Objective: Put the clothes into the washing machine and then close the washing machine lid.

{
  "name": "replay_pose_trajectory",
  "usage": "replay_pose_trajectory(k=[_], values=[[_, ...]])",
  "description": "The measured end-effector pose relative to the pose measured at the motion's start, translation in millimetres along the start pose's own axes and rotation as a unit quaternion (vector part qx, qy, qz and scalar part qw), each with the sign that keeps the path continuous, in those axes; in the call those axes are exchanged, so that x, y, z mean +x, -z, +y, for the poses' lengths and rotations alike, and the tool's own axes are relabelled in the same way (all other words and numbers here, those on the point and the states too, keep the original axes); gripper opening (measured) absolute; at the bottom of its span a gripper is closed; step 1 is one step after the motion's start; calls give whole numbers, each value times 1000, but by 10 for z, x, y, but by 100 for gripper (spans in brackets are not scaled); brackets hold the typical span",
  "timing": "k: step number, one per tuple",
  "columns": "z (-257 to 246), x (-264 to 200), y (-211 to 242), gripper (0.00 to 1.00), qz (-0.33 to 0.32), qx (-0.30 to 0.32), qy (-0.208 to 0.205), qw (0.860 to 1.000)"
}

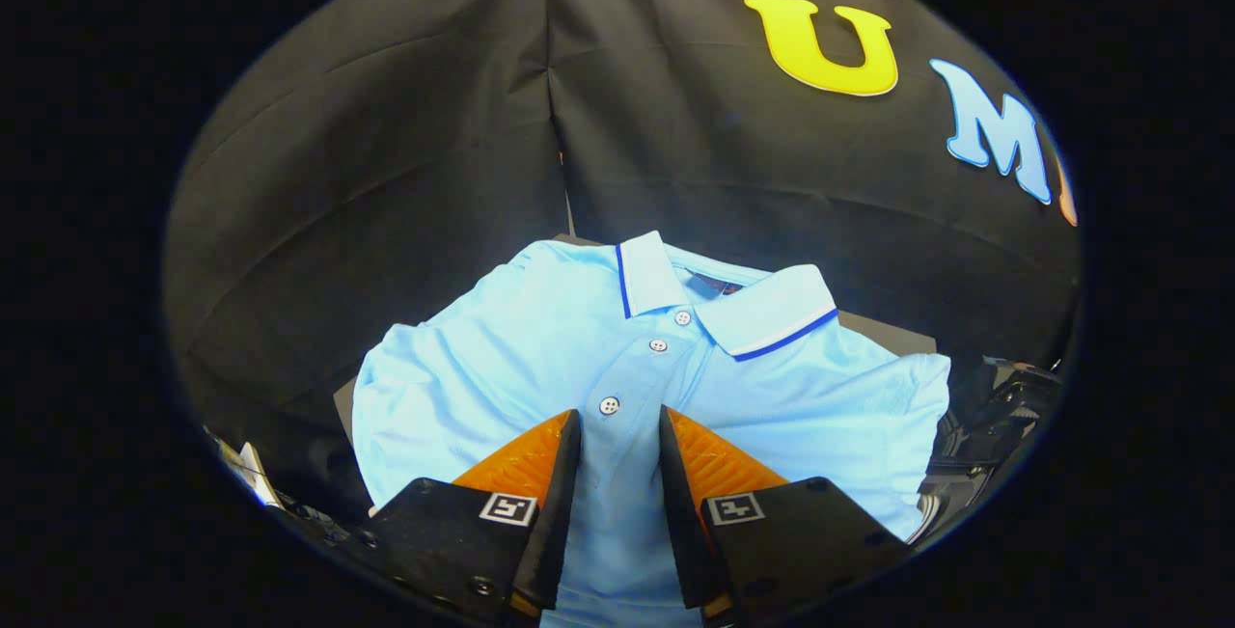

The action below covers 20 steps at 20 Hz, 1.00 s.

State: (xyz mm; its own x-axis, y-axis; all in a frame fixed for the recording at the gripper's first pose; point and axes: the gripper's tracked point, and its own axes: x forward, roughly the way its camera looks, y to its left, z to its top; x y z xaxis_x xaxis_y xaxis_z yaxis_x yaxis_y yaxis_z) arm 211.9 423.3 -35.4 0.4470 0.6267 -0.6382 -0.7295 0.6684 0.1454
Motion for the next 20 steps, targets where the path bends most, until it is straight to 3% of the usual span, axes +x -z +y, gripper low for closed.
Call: replay_pose_trajectory(k=[1,5,9,20], values=[[-2,-4,5,50,1,-5,1,1000],[7,13,-54,10,-28,29,-5,999],[17,-3,-82,2,-36,60,-14,997],[60,-473,-398,1,-112,56,-43,991]])
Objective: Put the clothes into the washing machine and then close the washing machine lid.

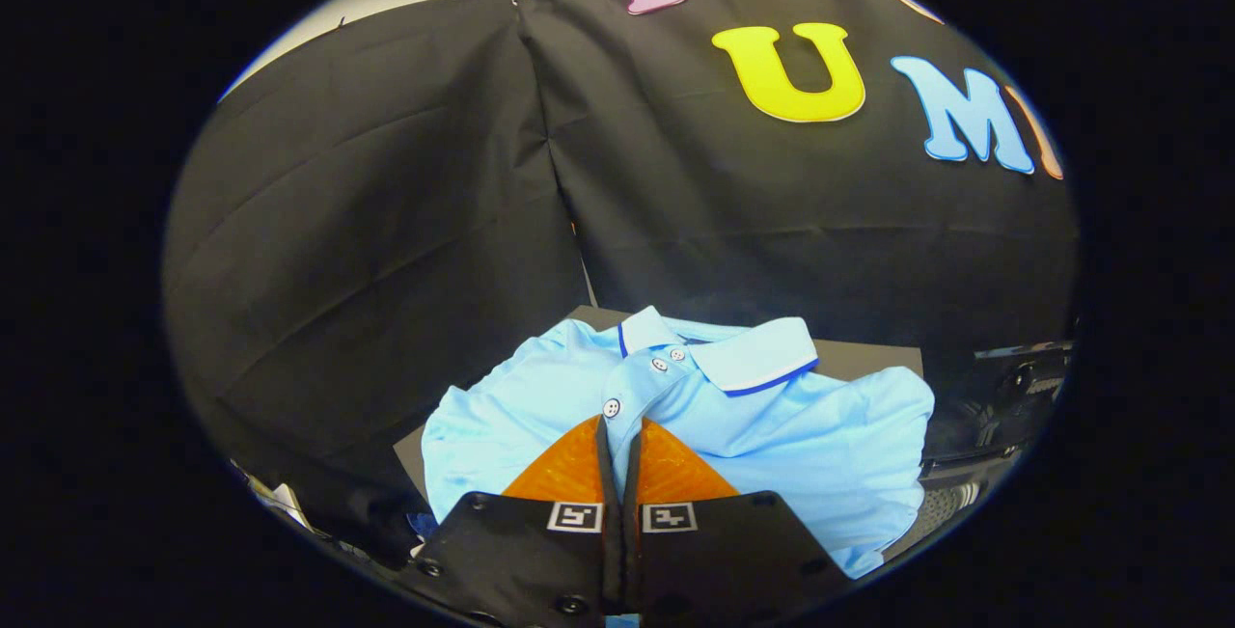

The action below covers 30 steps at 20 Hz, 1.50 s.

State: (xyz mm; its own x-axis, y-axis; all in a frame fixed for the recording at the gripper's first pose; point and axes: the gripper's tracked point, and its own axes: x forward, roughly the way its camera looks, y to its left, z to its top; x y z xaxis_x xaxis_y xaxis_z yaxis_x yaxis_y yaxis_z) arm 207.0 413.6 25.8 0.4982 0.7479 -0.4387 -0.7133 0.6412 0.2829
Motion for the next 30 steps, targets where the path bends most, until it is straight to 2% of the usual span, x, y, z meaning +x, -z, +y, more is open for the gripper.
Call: replay_pose_trajectory(k=[7,12,30], values=[[-149,-407,-254,1,-37,-10,3,999],[-382,-712,-431,2,-61,-12,21,998],[-1422,-1636,-501,2,-102,19,97,990]])
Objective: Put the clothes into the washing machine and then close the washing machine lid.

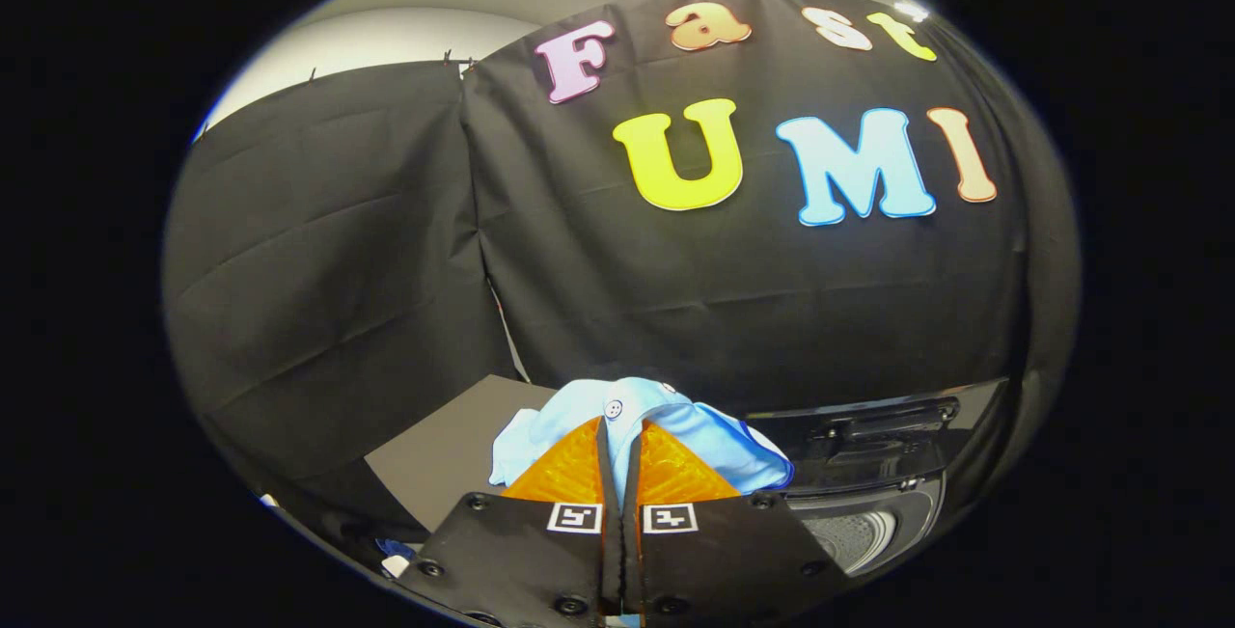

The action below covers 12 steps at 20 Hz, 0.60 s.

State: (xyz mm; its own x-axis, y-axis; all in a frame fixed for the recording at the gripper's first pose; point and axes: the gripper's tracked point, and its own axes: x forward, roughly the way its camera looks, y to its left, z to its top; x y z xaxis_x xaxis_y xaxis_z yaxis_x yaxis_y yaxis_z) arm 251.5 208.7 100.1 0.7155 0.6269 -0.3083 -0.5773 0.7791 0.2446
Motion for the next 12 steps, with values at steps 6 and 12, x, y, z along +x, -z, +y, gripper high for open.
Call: replay_pose_trajectory(k=[6,12], values=[[-405,-239,-57,2,-6,4,29,1000],[-793,-442,-58,2,-8,12,59,998]])
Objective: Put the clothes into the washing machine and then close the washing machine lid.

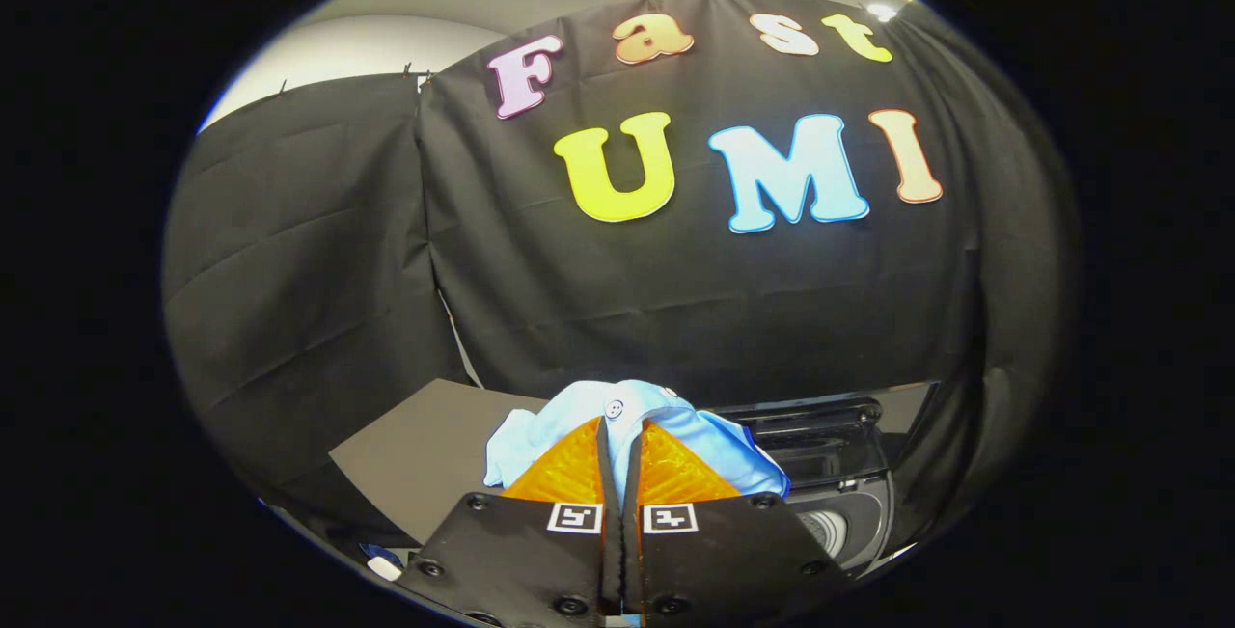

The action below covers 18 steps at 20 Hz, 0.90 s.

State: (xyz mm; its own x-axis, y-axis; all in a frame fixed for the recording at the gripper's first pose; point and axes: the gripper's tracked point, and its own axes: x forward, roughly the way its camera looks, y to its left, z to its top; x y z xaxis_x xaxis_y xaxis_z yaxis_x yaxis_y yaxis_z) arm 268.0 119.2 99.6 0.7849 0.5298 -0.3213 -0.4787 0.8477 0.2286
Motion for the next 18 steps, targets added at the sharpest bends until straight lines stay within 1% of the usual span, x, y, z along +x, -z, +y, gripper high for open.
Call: replay_pose_trajectory(k=[5,12,18], values=[[-302,-163,-41,2,-9,15,24,1000],[-600,-320,-84,2,-15,6,48,999],[-844,-360,6,2,-11,10,67,998]])
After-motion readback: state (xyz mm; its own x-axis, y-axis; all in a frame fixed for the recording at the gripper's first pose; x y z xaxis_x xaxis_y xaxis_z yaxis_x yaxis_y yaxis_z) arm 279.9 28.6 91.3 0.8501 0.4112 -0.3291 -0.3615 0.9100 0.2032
